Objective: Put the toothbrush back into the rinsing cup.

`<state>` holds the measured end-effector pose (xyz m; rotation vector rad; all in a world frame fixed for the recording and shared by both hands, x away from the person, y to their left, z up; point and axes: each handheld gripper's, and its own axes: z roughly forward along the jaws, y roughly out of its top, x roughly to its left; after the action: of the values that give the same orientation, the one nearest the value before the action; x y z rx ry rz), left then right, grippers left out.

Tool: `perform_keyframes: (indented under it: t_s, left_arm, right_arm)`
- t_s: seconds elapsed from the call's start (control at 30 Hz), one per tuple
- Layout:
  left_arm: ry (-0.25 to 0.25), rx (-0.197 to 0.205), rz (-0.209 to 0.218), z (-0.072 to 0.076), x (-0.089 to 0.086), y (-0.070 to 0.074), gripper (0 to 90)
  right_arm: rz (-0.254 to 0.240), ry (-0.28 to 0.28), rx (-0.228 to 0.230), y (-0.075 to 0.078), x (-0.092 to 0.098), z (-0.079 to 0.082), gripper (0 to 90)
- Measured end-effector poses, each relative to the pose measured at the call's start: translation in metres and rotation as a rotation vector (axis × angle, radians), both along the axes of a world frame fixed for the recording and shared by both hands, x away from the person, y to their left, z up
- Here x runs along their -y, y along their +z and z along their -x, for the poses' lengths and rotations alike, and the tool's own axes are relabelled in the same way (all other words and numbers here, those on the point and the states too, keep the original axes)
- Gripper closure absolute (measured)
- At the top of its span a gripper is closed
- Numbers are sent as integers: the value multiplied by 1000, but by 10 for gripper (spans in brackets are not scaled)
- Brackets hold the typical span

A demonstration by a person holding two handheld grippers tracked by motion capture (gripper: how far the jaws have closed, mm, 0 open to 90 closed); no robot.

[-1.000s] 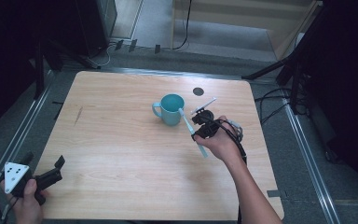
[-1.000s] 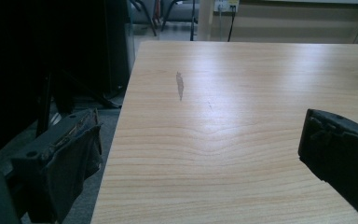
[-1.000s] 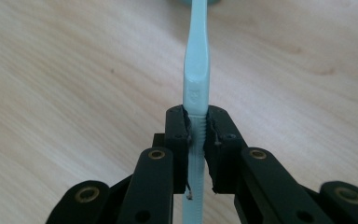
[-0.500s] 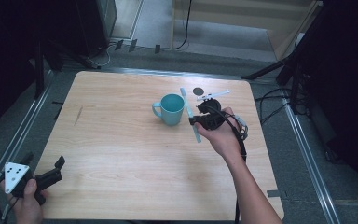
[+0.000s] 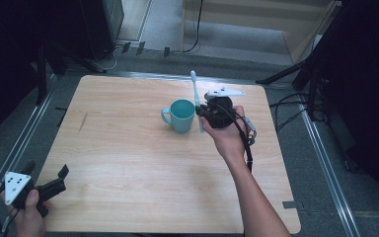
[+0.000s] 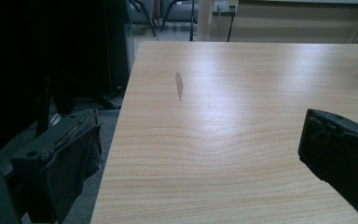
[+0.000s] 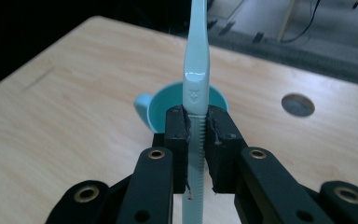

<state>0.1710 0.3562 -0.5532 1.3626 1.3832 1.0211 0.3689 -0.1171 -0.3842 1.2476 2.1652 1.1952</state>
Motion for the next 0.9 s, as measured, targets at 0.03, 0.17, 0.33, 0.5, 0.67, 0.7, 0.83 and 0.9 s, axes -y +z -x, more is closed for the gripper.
perform_keyframes:
  t_s: [0.03, 0.17, 0.33, 0.5, 0.67, 0.7, 0.83, 0.9]
  left_arm:
    - [0, 1, 1, 0, 0, 0, 0]
    - [-1, -1, 2, 0, 0, 0, 0]
    - [-3, 0, -1, 0, 0, 0, 0]
    - [-3, -2, -3, 0, 0, 0, 0]
    - [-4, -2, -3, 0, 0, 0, 0]
    - [-4, 1, -1, 0, 0, 0, 0]
    - [-5, 0, 3, 0, 0, 0, 0]
    - [-6, 0, 2, 0, 0, 0, 0]
  right_arm:
    - [-17, -7, 28, 0, -2, -1, 804]
    - [-85, -29, 100, -1, -6, -6, 803]
    - [-148, -63, 174, -4, -11, -14, 803]
    - [-129, -77, 262, -7, -20, -20, 803]
    - [-158, -84, 287, -11, -23, -28, 802]
    - [-179, -87, 281, -13, -24, -30, 802]
    - [-182, -89, 273, -25, -26, -39, 802]
    - [-167, -72, 274, -29, -28, -41, 801]
